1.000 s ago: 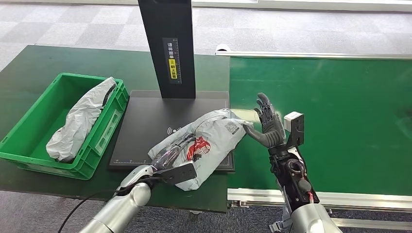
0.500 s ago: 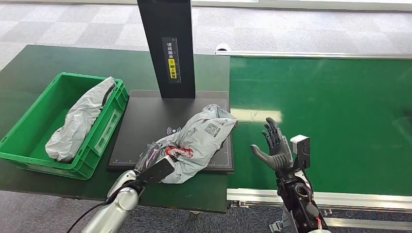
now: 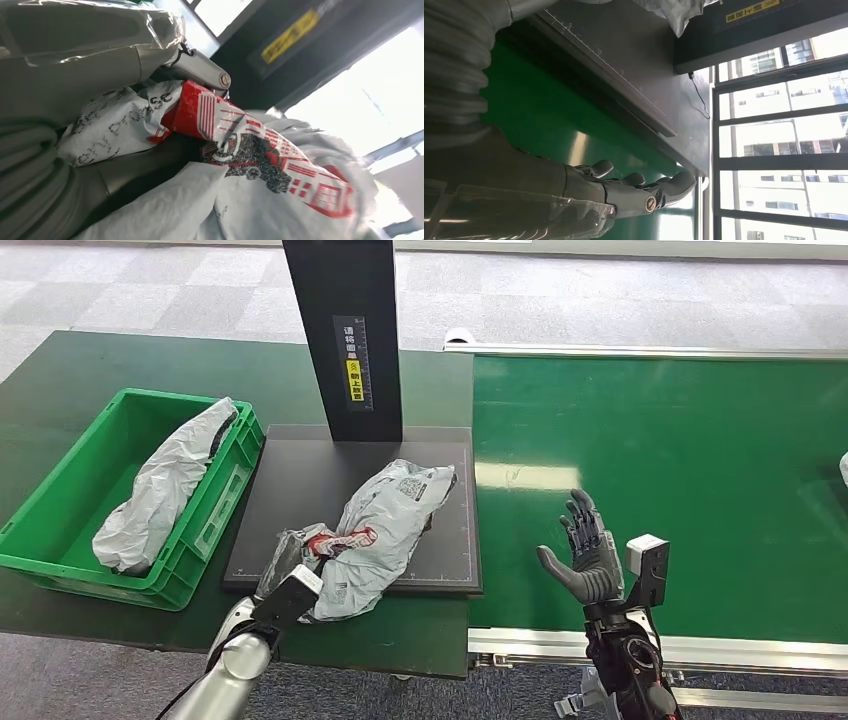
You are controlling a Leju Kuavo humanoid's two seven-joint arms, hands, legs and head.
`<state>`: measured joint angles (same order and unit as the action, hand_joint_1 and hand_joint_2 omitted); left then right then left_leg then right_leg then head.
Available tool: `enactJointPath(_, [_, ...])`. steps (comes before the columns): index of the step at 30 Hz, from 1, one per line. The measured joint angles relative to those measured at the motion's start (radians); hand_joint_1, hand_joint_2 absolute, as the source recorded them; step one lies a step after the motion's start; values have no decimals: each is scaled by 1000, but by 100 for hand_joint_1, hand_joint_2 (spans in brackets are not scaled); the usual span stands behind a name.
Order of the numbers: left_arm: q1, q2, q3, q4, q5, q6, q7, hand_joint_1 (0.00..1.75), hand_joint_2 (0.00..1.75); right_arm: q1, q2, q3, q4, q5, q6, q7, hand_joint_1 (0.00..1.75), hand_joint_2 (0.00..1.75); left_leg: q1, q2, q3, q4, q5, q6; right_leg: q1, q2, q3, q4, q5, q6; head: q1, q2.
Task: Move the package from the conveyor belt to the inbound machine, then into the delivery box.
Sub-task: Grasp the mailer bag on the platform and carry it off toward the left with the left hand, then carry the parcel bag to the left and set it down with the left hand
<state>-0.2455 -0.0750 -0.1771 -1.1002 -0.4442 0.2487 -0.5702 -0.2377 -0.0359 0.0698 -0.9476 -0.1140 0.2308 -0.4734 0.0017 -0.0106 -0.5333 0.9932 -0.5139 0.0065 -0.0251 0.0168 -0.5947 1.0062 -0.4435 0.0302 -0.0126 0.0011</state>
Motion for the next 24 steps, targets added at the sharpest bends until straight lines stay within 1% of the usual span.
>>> enactJointPath(3, [14, -1, 10, -57, 71, 57, -77, 175, 175, -1, 0, -2, 0, -2, -2, 0, 0, 175, 0, 0, -1, 0, 0, 0, 0, 0, -1, 0, 0, 0, 0, 0])
enactJointPath(5, [21, 0, 17, -104, 117, 118, -110, 175, 175, -2, 0, -3, 0, -8, -6, 0, 0, 175, 0, 0, -2, 0, 0, 0, 0, 0, -1, 0, 0, 0, 0, 0])
enactJointPath(7, [26, 5, 16, -157, 148, 208, -123, 175, 175, -2, -1, -5, 0, -14, -10, -1, 0, 175, 0, 0, -2, 0, 0, 0, 0, 0, -1, 0, 0, 0, 0, 0])
enactJointPath(10, [27, 27, 0, -226, 141, 359, -127, 175, 175, 5, -3, -8, -7, -18, -15, -4, 0, 175, 0, 0, -2, 0, 0, 0, 0, 0, -1, 0, 0, 0, 0, 0])
enactJointPath(12, [31, 41, -3, -275, 104, 420, -127, 175, 175, 16, -7, -8, -20, -16, -15, -5, 0, 175, 0, 0, -2, 0, 0, 0, 0, 0, -2, 0, 0, 0, 0, 0])
enactJointPath(15, [49, 41, 26, -403, -1, 442, -128, 175, 175, 38, -15, -8, -43, -14, -15, -5, 0, 175, 0, 0, -3, 0, 0, 0, 0, 0, -2, 0, 0, 0, 0, 0])
enactJointPath(19, [63, 8, 102, -569, -150, 444, -130, 175, 175, 60, -23, -8, -67, -18, -19, -5, 0, 175, 0, 0, -3, 0, 0, 0, 0, 0, -2, 0, 0, 0, 0, 0])
enactJointPath(21, [65, -11, 151, -622, -213, 445, -130, 175, 175, 78, -25, -8, -84, -20, -23, -3, 0, 175, 0, 0, -3, 0, 0, 0, 0, 0, -2, 0, 0, 0, 0, 0])
enactJointPath(24, [60, -40, 249, -648, -303, 446, -130, 175, 175, 113, -25, -13, -124, -21, -33, 3, 0, 175, 0, 0, -3, 0, 0, 0, 0, 0, -2, 0, 0, 0, 0, 0])
